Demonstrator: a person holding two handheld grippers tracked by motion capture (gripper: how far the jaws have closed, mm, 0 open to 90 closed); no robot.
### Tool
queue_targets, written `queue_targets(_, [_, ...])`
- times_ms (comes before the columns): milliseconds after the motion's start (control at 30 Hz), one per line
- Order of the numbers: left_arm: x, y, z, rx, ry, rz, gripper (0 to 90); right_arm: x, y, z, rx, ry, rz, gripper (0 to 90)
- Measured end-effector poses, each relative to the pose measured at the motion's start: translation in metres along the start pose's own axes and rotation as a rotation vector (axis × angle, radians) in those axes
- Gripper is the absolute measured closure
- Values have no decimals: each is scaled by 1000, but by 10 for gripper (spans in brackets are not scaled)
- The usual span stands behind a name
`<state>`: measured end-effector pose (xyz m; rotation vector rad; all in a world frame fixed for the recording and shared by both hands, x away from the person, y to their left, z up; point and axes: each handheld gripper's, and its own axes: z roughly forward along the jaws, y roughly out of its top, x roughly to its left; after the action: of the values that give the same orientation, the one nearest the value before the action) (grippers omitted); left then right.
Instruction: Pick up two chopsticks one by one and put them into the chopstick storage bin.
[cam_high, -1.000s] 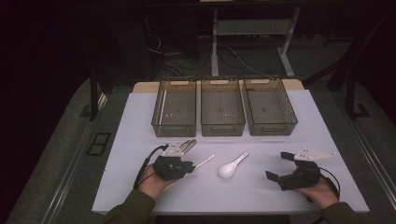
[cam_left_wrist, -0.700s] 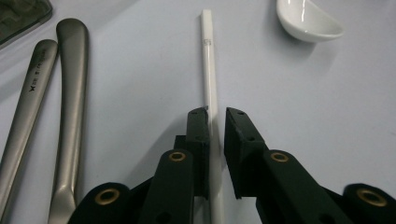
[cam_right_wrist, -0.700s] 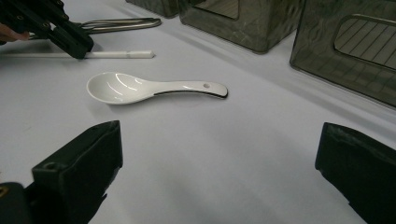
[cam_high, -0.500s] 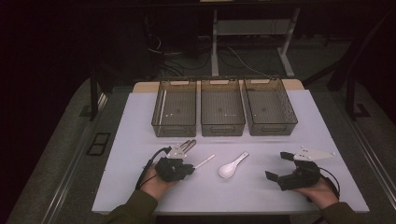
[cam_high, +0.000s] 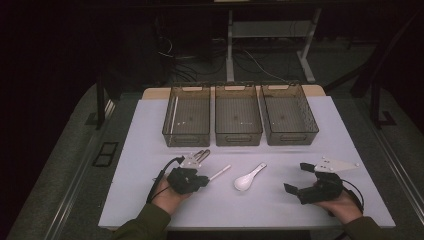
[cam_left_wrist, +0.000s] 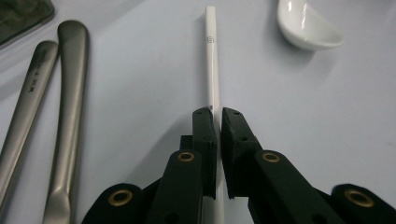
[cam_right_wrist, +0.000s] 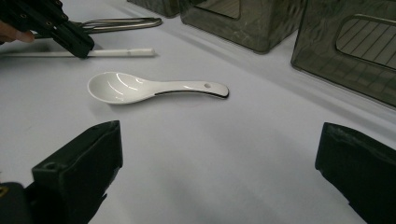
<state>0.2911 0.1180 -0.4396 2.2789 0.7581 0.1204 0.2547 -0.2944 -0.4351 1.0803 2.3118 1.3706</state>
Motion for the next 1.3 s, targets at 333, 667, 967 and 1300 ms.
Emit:
queue_targets(333, [4, 8, -14, -71, -60, -73, 840, 0, 0, 0, 2, 0, 0, 7])
queue_targets(667, [7, 19, -18, -89, -79, -70, 840, 2, 0, 2, 7, 9, -8, 7])
queue_targets(967, [7, 24, -24, -103, -89, -23, 839, 3, 1, 9, 13, 22, -8, 7])
queue_targets(1300, [15, 39, -34, -147, -89, -6, 839, 2, 1, 7, 7, 13, -3, 6])
